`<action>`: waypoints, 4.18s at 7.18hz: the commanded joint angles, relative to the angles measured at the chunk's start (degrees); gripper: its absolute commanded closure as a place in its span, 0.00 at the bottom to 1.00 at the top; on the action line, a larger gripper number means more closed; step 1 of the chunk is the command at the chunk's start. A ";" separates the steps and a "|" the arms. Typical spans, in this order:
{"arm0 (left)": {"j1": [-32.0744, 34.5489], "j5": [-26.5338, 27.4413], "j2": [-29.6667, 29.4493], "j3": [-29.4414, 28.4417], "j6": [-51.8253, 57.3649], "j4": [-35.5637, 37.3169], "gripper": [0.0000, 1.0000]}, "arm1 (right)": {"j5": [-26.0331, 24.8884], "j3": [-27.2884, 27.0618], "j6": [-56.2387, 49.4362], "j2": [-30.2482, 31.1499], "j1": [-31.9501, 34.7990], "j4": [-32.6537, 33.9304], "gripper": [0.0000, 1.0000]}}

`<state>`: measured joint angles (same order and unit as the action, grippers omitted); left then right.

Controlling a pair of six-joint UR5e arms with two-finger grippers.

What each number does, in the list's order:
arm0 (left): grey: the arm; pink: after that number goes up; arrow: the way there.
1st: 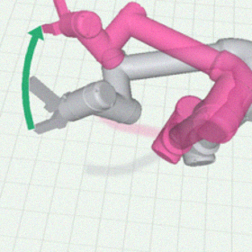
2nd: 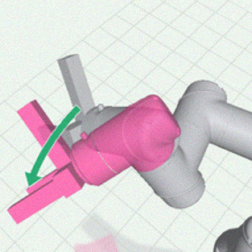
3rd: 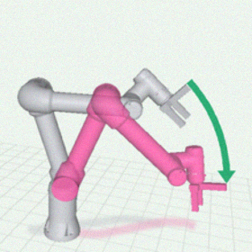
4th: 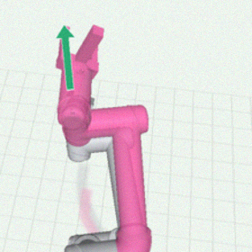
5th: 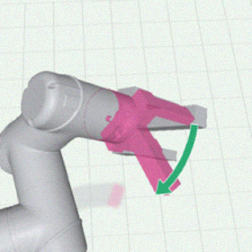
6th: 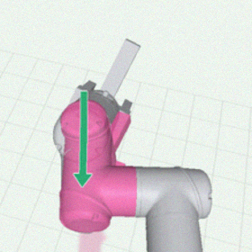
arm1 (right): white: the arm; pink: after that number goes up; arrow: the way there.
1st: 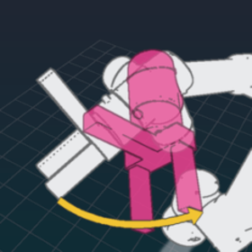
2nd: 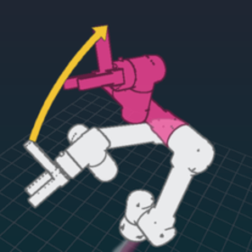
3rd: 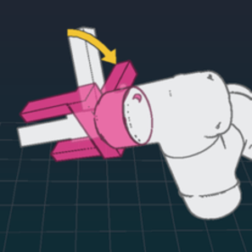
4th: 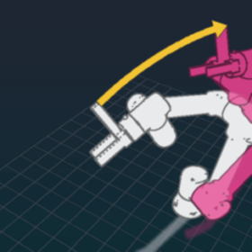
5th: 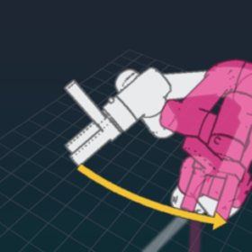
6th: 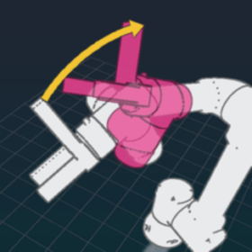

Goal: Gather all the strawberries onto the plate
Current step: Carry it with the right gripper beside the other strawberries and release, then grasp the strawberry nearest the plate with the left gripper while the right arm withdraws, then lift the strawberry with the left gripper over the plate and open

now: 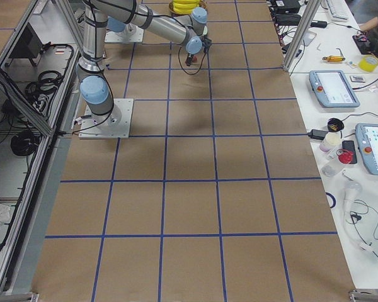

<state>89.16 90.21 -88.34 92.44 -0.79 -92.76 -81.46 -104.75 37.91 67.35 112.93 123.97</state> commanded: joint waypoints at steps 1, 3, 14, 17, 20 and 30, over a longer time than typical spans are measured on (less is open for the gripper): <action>-0.21 -0.21 -2.61 9.90 -0.17 10.08 0.00 | -3.88 -0.46 -3.69 5.13 -6.90 -3.19 0.00; 0.40 -5.63 -6.99 18.80 -0.87 23.10 0.00 | -5.45 -0.46 -14.32 11.28 -12.10 -7.85 0.00; 7.35 -5.31 -23.71 19.18 -12.30 36.16 0.09 | -5.29 11.23 -37.30 23.96 -26.01 -34.94 0.00; 7.35 -5.04 -23.72 19.10 -12.04 36.16 0.92 | -6.08 11.15 -37.04 23.96 -25.83 -35.73 0.00; 7.00 -3.56 -19.61 13.86 -9.33 30.33 1.00 | -5.20 11.41 -36.34 23.01 -25.75 -36.17 0.00; -5.94 1.37 -13.70 22.53 3.73 26.31 0.00 | -7.92 11.50 -37.91 23.43 -25.92 -36.26 0.00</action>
<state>81.48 91.68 -101.72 115.22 6.39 -66.92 -88.96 -93.40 0.15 90.49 87.04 87.93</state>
